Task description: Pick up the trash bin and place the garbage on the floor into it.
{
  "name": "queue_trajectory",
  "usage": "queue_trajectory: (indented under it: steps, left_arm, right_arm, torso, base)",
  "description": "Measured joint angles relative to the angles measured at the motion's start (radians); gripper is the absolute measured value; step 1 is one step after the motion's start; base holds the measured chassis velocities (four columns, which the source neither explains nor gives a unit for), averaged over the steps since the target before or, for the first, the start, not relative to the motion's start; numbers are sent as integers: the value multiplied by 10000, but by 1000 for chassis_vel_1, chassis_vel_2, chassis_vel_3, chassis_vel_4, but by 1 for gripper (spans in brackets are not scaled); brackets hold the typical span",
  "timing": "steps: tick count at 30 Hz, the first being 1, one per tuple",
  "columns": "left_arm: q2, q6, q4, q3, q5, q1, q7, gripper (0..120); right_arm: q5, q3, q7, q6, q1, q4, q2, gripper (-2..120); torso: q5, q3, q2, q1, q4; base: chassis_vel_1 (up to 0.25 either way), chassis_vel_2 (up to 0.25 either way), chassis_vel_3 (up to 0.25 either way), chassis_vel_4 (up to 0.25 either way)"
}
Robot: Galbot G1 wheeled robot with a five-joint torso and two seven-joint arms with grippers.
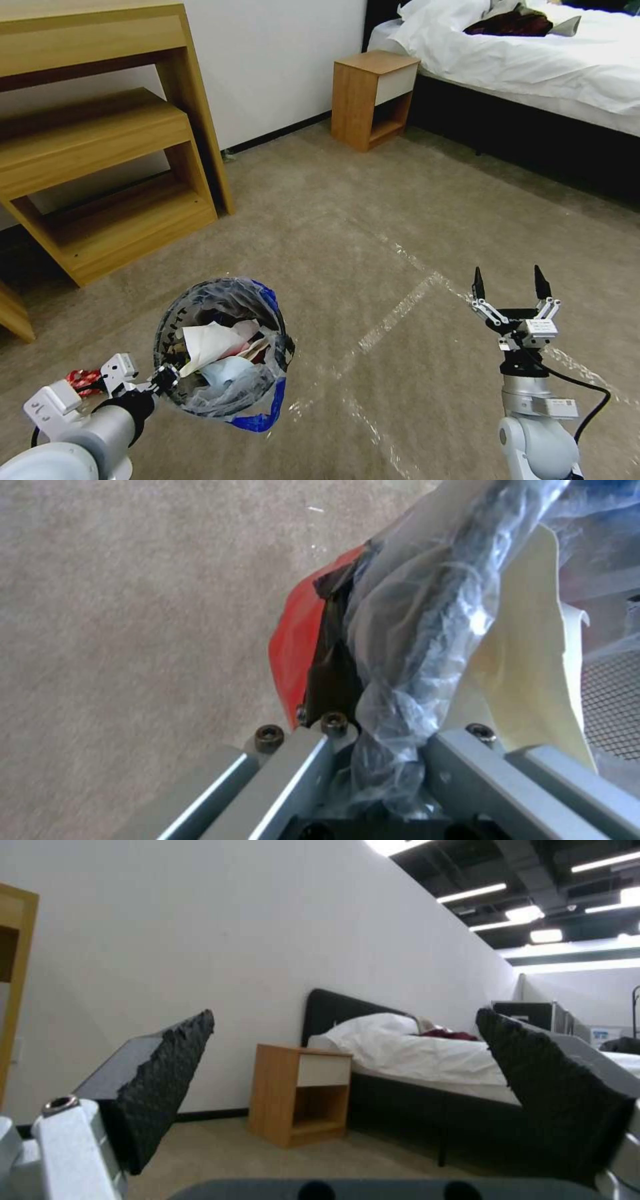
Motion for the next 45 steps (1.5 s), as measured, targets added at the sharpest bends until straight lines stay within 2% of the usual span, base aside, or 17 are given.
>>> queue_trajectory:
  steps: [27, 29, 32, 34, 35, 38, 40, 45]
  left_arm:
    - [97, 0, 98, 49, 144, 3, 140, 0]
    - [129, 0, 142, 56, 232, 3, 265, 0]
    - [224, 1, 238, 60, 395, 0, 597, 0]
    - [312, 0, 315, 79, 570, -14, 876, 0]
    - [355, 0, 381, 102, 681, -29, 1022, 0]
    - [386, 0, 447, 136, 853, -38, 1231, 0]
    - [417, 1, 549, 168, 1138, -49, 1624, 0]
    - [460, 1, 625, 193, 1267, -87, 1885, 0]
  right_arm:
    - [-55, -152, -149, 94, 152, -249, 42, 100]
    - [-93, -166, -157, 108, 187, -301, 47, 100]
    - [-125, -203, -166, 117, 244, -373, 60, 100]
    - [-141, -275, -170, 118, 296, -430, 83, 100]
    - [-159, -306, -170, 118, 334, -463, 96, 100]
    - [-181, -336, -170, 121, 375, -509, 116, 100]
    - [-188, -364, -170, 139, 405, -550, 121, 100]
    - [-213, -397, -163, 138, 429, -604, 133, 100]
  torso:
    - [-2, 0, 0, -1, -2]
    - [5, 0, 0, 0, 2]
    - [-8, 0, 0, 0, 0]
    - [5, 0, 0, 0, -1]
    - [-5, 1, 0, 1, 0]
    - [3, 0, 0, 1, 2]
    - [-1, 1, 0, 1, 1]
    - [-2, 1, -1, 1, 0]
  base:
    - [-173, 177, 176, -178]
    - [-239, 223, 230, -211]
    - [-243, 224, 246, -237]
    - [-228, 224, 227, -246]
    - [-213, 222, 233, -221]
    - [-224, 229, 229, -227]
    - [-208, 237, 217, -212]
    - [-212, 232, 223, -230]
